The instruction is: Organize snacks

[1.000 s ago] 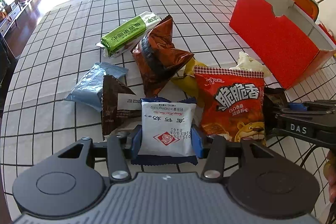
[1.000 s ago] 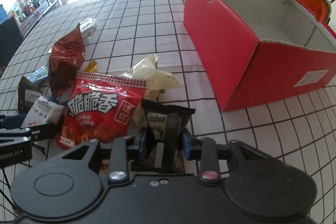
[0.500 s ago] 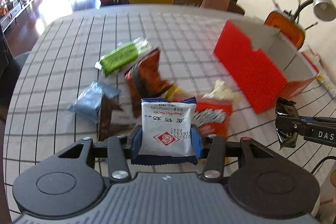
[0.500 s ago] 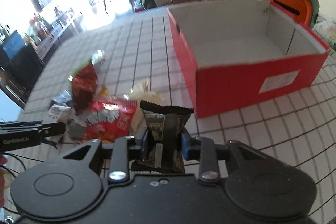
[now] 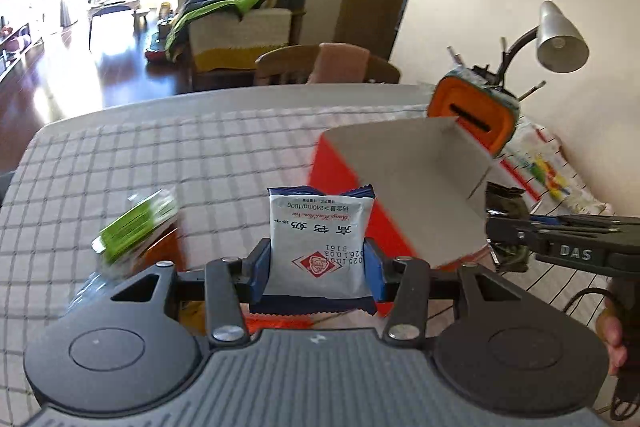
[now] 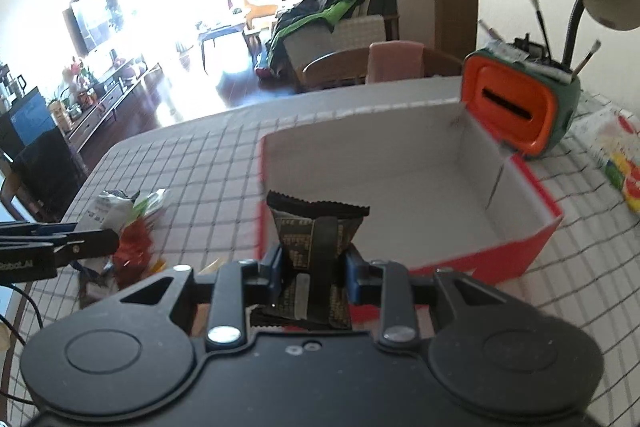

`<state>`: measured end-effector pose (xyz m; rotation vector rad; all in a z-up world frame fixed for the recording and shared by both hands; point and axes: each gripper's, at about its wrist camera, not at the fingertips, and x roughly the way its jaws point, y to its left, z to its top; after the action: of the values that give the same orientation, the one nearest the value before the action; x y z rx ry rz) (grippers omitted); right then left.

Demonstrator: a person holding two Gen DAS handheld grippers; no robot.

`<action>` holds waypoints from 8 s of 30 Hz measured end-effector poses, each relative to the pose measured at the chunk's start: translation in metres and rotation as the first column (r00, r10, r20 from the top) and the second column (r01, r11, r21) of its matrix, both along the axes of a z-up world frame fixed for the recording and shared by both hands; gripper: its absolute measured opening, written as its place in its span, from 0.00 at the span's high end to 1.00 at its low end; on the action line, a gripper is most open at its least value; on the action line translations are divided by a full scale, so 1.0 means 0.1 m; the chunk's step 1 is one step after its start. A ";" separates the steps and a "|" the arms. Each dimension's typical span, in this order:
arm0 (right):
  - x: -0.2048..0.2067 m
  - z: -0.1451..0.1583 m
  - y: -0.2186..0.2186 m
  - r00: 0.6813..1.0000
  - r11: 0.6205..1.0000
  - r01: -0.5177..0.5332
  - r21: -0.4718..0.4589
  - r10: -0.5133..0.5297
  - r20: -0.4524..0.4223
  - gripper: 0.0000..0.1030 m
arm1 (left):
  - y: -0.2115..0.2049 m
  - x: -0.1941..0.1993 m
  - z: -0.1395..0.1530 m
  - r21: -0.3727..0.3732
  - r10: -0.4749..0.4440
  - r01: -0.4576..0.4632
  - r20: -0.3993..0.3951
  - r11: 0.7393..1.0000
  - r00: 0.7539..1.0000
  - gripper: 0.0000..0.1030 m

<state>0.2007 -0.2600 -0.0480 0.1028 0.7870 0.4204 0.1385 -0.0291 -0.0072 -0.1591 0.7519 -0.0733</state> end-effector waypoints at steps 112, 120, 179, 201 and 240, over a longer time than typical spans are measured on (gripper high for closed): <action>-0.30 -0.56 1.78 0.973 0.979 -0.171 -0.108 0.151 -0.173 0.01 | 1.48 -0.75 -0.50 0.155 0.214 -0.217 0.032 0.964 0.976 0.06; -0.24 -0.86 2.22 0.958 0.977 -0.017 -0.212 -0.045 -0.282 0.01 | 1.69 -0.72 -0.78 0.184 0.163 -0.157 -0.015 0.970 0.987 0.06; -0.39 -0.58 1.77 0.957 0.993 0.011 -0.113 -0.044 -0.288 0.30 | 1.41 -0.56 -1.42 0.150 0.051 -0.008 -0.285 0.989 0.957 0.71; -0.13 -0.01 1.04 0.983 0.994 -0.096 -0.056 0.086 -0.163 0.30 | 0.96 -0.71 -0.53 0.058 0.158 -0.151 -0.135 0.987 0.978 0.71; 1.91 -0.58 -0.25 0.946 0.945 -0.273 -0.179 0.231 -0.227 0.30 | -1.36 1.77 -0.62 0.148 -0.105 0.155 -0.301 0.977 0.948 0.71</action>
<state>0.3921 -0.2853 -0.1060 -0.1561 1.0480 0.5745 0.3159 -0.1652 -0.0694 0.0453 1.0601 -0.1127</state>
